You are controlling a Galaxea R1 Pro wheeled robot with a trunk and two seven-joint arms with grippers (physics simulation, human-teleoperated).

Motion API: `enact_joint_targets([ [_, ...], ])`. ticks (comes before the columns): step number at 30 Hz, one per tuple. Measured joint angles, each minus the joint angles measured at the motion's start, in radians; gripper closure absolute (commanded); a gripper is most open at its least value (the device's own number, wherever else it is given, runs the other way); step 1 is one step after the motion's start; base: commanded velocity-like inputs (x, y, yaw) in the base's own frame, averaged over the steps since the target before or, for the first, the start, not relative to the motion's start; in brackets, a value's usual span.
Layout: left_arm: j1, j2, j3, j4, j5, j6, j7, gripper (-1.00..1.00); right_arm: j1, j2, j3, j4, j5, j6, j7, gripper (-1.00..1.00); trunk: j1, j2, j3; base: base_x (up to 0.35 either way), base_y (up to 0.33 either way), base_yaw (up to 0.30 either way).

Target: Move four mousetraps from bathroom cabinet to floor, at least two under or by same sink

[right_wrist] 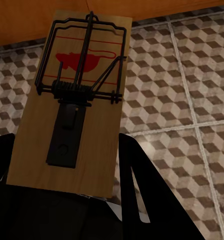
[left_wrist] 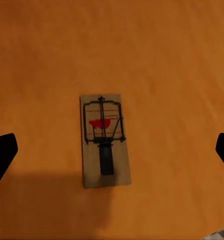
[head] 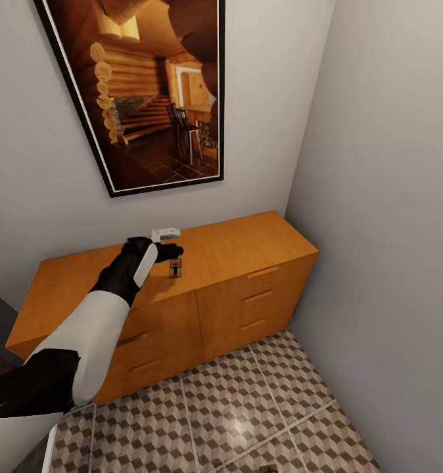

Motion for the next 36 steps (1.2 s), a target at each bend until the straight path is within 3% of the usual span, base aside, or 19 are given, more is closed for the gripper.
enact_joint_targets([
  [18,0.0,-0.003,0.0,0.025,0.0,-0.008,0.0,-1.0,0.0,0.001,0.0,0.0,0.0,0.003,0.0,1.0,0.0,0.0,-0.002,0.0,0.0,0.0],
  [36,0.0,-0.003,0.0,0.035,0.0,-0.008,-0.002,-1.0,0.0,0.002,0.0,0.0,-0.001,0.005,0.0,1.0,0.0,0.0,-0.028,0.0,0.0,0.0],
])
